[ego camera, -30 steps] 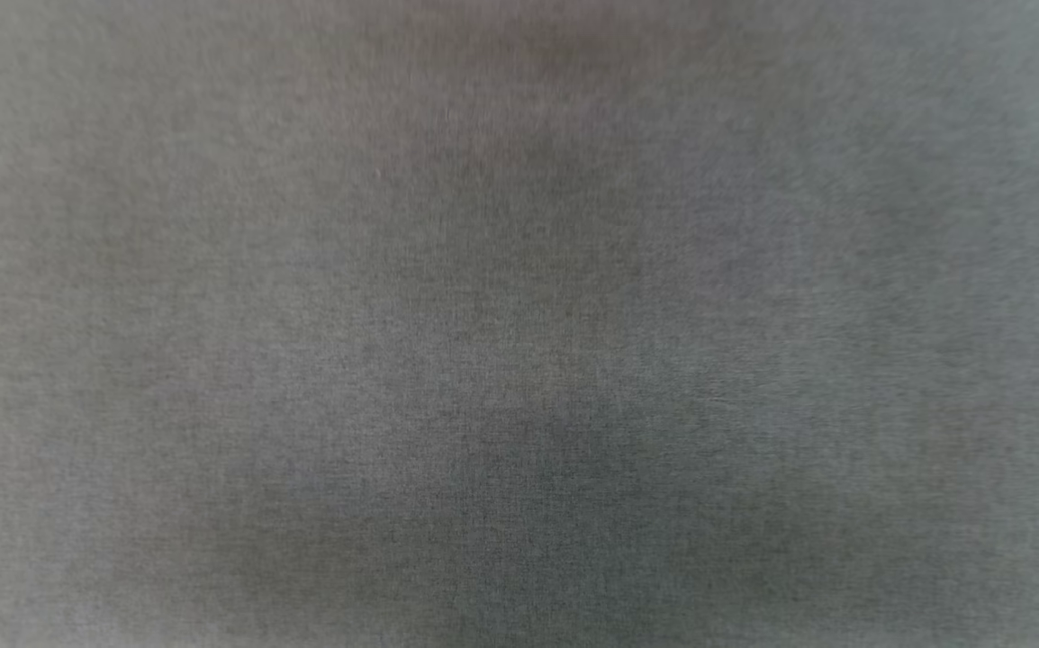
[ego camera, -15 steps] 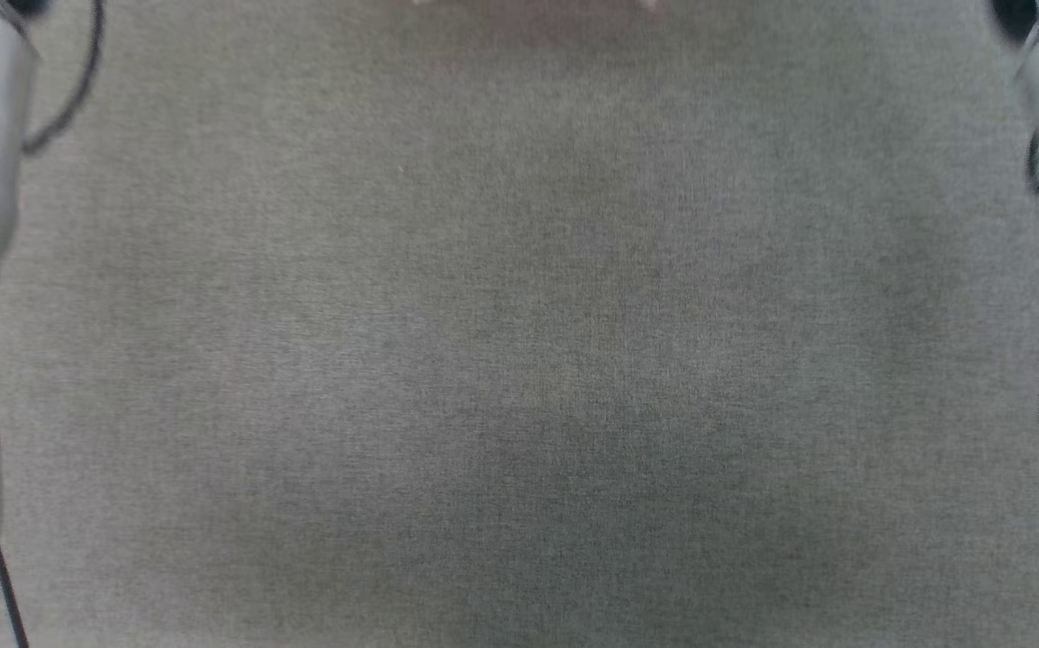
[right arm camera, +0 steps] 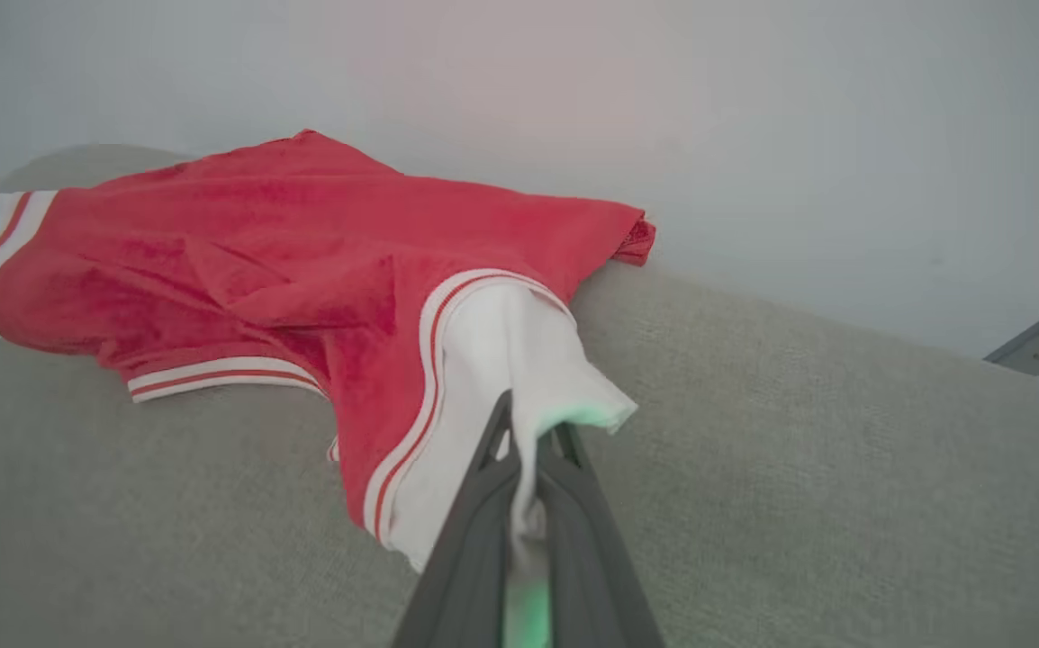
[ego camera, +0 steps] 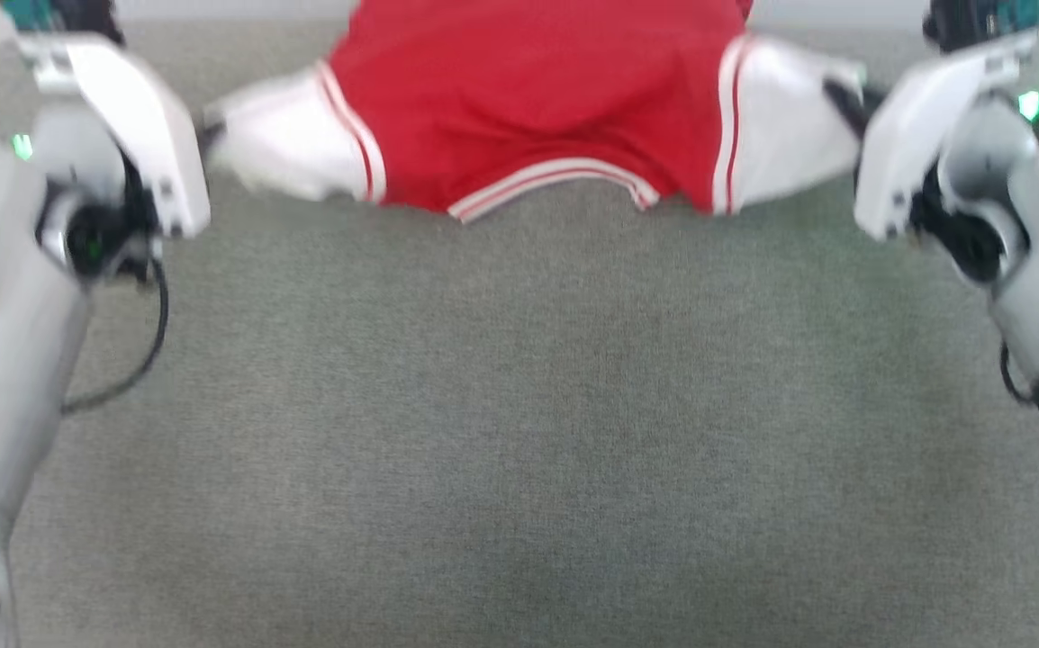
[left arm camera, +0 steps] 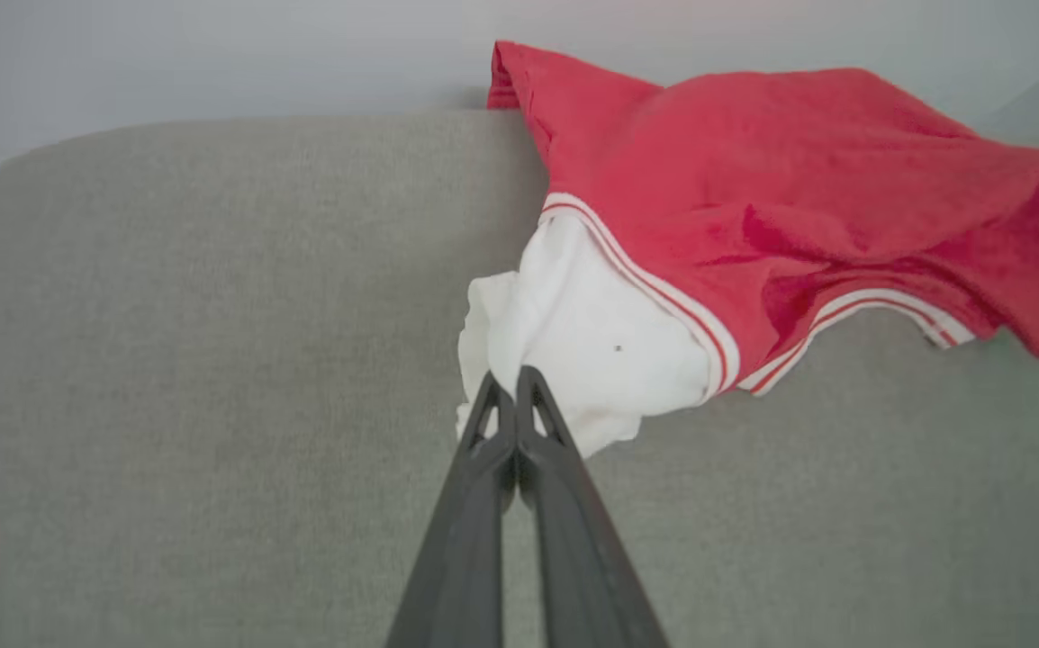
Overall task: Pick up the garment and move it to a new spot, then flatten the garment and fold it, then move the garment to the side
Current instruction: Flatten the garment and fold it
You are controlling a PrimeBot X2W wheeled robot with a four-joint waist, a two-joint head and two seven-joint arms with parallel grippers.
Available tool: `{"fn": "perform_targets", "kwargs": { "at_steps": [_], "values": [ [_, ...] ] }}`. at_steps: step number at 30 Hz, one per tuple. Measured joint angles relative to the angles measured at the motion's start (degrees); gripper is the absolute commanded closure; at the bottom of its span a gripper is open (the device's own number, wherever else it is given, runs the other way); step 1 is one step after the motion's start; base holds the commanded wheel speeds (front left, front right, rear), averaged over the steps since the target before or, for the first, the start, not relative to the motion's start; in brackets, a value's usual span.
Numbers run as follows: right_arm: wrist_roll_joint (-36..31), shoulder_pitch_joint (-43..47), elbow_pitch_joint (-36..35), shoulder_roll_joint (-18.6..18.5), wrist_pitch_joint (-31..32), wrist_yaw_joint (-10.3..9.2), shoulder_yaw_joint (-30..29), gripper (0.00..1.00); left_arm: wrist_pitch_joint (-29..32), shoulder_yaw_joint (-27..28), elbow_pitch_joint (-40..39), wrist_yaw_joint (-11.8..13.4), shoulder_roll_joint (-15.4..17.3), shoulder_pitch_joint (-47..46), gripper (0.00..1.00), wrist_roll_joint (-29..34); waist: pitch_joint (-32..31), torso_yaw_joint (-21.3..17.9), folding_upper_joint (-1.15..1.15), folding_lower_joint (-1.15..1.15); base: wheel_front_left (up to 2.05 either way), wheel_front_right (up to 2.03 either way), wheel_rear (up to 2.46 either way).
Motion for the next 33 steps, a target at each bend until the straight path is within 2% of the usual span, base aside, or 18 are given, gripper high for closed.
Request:
{"fn": "perform_targets", "kwargs": {
  "at_steps": [5, 9, 16, 17, 18, 21, 24, 28, 33],
  "values": [
    [4.0, 8.3, -7.4, -4.6, 6.4, 0.0, -0.1, 1.0, 3.2, -0.2, -7.0, 1.0, 3.6, 8.0, 1.0, -1.7, -3.0, 0.4, 0.0, 0.0, 0.0, 0.0, 0.0],
    [6.3, 15.3, -14.3, -8.2, 12.2, 0.0, -1.2, 1.0, 5.0, 0.1, -16.3, 4.6, 7.3, 15.9, 1.0, -3.8, -4.5, 0.6, 0.0, 0.0, 0.0, 0.0, 0.0],
    [8.3, 28.7, -26.5, -13.0, 21.3, -0.01, -6.3, 1.0, 7.7, 1.5, -38.5, 15.1, 15.3, 31.7, 1.0, -7.5, -5.6, 0.8, 0.0, 0.0, 0.0, 0.0, 0.0],
    [8.4, 30.7, -28.1, -13.5, 22.6, 0.0, -7.3, 1.0, 8.0, 1.9, -41.2, 16.8, 16.3, 34.0, 1.0, -8.2, -5.6, 0.8, 0.0, 0.0, 0.0, 0.0, 0.0],
    [8.4, 30.7, -28.1, -13.5, 22.6, 0.0, -7.3, 1.0, 8.0, 1.9, -41.2, 16.8, 16.3, 34.0, 1.0, -8.2, -5.6, 0.8, 0.0, 0.0, 0.0, 0.0, 0.0],
    [8.6, 36.8, -32.5, -14.5, 27.1, -0.01, -11.0, 1.0, 8.9, 2.4, -49.7, 21.7, 19.8, 40.0, 1.0, -9.3, -5.5, 1.0, 0.0, 0.0, 0.0, 0.0, 0.0],
    [7.9, 43.4, -36.8, -14.6, 32.0, -0.01, -14.8, 1.0, 9.8, 2.9, -56.2, 25.9, 22.6, 45.1, 1.0, -11.1, -5.3, 1.1, 0.0, 0.0, 0.0, 0.0, 0.0],
    [5.2, 51.3, -42.6, -13.1, 37.5, 0.0, -21.0, 1.0, 9.9, 3.1, -62.2, 29.9, 25.2, 50.7, 1.0, -12.1, -4.9, 1.1, 0.0, 0.0, 0.0, 0.0, 0.0],
    [0.8, 59.5, -48.5, -8.3, 42.4, -0.01, -28.0, 1.0, 9.3, 2.5, -65.2, 32.0, 26.0, 55.2, 1.0, -13.0, -4.4, 1.4, 0.0, 0.0, 0.0, 0.0, 0.0]
  ]
}}
